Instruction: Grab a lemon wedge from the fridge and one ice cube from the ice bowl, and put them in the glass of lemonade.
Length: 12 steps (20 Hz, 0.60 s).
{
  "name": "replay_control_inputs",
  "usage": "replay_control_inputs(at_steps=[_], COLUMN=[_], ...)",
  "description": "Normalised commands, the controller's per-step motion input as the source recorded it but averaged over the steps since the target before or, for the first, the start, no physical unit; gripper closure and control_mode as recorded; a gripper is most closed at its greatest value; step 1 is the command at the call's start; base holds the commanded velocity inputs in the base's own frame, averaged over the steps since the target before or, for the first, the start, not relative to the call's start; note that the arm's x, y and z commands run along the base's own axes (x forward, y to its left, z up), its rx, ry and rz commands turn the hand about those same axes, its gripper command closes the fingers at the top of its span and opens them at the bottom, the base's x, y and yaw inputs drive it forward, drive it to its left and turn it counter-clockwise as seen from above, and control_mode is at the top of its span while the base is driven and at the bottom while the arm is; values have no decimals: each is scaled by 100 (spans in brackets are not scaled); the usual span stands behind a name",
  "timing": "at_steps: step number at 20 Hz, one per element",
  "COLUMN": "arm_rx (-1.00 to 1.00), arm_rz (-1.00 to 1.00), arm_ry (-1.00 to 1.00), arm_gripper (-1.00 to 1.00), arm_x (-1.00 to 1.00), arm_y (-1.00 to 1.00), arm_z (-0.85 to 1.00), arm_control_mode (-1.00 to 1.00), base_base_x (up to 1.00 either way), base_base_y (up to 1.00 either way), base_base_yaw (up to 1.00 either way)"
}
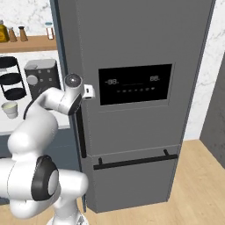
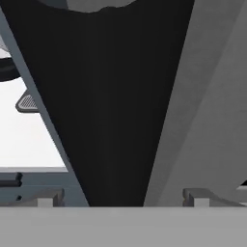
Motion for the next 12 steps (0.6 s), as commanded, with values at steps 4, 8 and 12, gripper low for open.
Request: replay_control_inputs(at_steps=[4,8,12], arm_rx=[0,0,0], arm_rz=[0,0,-5], arm_ry=[8,1,-6], arm_gripper=[100,100,100], arm_x=[0,0,0], arm_y=[0,0,-16], arm_z=[0,0,-16], arm_control_mode=[-100,-100,-100], base_base_x=[0,0,0], base_base_y=[0,0,0], base_base_yaw=[0,0,0])
